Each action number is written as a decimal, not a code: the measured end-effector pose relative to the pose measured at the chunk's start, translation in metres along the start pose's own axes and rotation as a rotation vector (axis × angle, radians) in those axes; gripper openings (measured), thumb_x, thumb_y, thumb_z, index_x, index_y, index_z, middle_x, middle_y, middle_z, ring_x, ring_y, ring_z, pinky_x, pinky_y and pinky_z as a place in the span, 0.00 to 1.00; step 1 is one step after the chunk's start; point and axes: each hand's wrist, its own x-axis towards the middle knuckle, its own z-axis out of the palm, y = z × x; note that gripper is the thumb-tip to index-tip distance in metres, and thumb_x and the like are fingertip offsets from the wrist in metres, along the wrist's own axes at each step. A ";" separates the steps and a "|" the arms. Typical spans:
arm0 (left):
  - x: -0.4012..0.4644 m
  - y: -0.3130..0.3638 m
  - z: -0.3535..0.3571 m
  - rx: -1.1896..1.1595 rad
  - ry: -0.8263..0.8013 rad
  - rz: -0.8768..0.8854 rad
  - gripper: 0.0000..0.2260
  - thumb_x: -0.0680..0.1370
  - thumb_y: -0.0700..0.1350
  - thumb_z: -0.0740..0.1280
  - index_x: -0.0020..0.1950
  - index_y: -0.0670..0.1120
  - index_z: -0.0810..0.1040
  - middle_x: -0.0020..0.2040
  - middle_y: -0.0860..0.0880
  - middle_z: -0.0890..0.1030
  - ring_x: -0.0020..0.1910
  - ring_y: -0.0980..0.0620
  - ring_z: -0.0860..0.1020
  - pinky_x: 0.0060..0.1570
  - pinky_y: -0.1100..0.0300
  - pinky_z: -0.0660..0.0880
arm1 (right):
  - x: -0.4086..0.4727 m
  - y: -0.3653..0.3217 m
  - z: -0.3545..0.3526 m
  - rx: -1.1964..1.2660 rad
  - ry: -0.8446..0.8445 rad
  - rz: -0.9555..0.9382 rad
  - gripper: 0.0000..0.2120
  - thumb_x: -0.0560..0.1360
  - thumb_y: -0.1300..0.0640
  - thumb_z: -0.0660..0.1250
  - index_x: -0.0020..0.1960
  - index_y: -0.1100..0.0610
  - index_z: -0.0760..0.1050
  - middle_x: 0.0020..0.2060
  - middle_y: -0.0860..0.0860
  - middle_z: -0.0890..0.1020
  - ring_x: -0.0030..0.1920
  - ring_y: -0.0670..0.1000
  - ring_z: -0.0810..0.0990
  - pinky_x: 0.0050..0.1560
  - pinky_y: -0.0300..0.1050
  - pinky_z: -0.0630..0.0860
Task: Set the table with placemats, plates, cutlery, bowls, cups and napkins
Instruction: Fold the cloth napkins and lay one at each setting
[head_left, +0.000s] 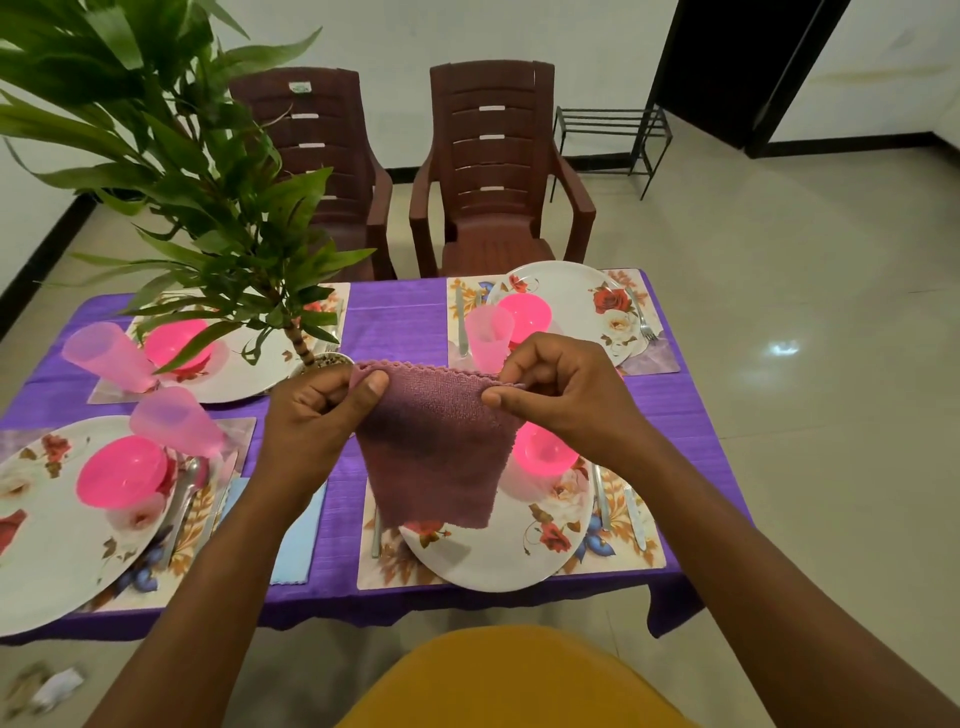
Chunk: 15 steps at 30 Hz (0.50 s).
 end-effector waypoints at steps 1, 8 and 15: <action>0.000 0.000 0.000 0.008 -0.008 0.001 0.08 0.76 0.53 0.68 0.44 0.66 0.86 0.47 0.38 0.84 0.49 0.50 0.81 0.49 0.66 0.78 | 0.000 0.000 -0.001 -0.002 0.001 0.002 0.08 0.73 0.61 0.79 0.47 0.59 0.81 0.35 0.51 0.85 0.37 0.51 0.86 0.40 0.42 0.83; 0.000 -0.009 -0.004 0.038 -0.090 0.006 0.21 0.80 0.51 0.65 0.51 0.32 0.82 0.47 0.26 0.78 0.46 0.45 0.77 0.45 0.58 0.77 | -0.003 -0.003 -0.006 -0.011 0.009 0.042 0.16 0.72 0.60 0.79 0.59 0.56 0.82 0.38 0.50 0.88 0.41 0.48 0.88 0.45 0.40 0.83; -0.004 0.002 -0.003 0.010 -0.174 -0.041 0.11 0.81 0.50 0.61 0.53 0.51 0.83 0.48 0.39 0.83 0.48 0.52 0.83 0.41 0.66 0.80 | -0.003 -0.003 -0.011 -0.007 0.002 -0.002 0.03 0.73 0.60 0.78 0.46 0.56 0.85 0.38 0.50 0.87 0.39 0.49 0.87 0.42 0.41 0.83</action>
